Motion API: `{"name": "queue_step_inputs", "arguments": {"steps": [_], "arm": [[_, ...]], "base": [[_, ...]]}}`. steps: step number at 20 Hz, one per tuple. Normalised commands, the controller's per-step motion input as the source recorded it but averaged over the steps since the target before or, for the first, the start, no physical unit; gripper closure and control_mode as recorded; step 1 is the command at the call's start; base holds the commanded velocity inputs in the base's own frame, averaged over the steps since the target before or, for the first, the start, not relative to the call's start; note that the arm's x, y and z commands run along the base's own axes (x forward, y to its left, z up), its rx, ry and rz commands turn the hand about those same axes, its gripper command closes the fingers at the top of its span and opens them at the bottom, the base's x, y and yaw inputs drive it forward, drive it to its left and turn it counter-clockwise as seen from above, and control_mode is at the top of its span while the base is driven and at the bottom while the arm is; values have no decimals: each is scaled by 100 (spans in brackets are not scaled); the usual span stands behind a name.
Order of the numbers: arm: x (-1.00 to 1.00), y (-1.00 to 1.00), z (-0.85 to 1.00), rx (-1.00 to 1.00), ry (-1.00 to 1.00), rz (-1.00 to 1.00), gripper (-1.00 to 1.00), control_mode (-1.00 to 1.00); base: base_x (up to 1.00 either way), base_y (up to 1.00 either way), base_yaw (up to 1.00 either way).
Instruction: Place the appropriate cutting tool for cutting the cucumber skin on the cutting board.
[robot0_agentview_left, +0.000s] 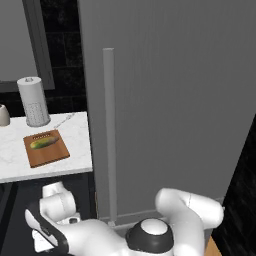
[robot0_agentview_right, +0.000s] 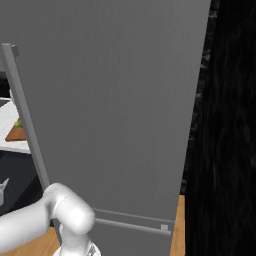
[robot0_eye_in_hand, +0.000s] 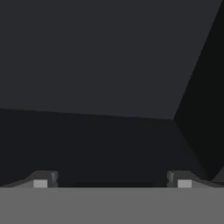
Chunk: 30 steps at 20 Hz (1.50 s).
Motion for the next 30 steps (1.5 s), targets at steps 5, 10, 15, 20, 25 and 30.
{"name": "queue_step_inputs", "arguments": {"steps": [5, 10, 15, 20, 25, 30], "arm": [[29, 54, 43, 0, -4, 0, -100, -100], [48, 73, 33, 0, -11, 0, -100, -100], [45, 37, 5, 0, -30, 0, -100, -100], [48, 15, 0, 0, -27, 0, -100, -100], [42, 4, -7, 0, -7, 0, -100, -100], [35, 13, -32, 0, 1, 0, -100, -100]], "base": [[0, 0, 0], [0, 0, 0], [0, 0, 0], [0, 0, 0], [0, 0, 0], [0, 0, 0]]}}
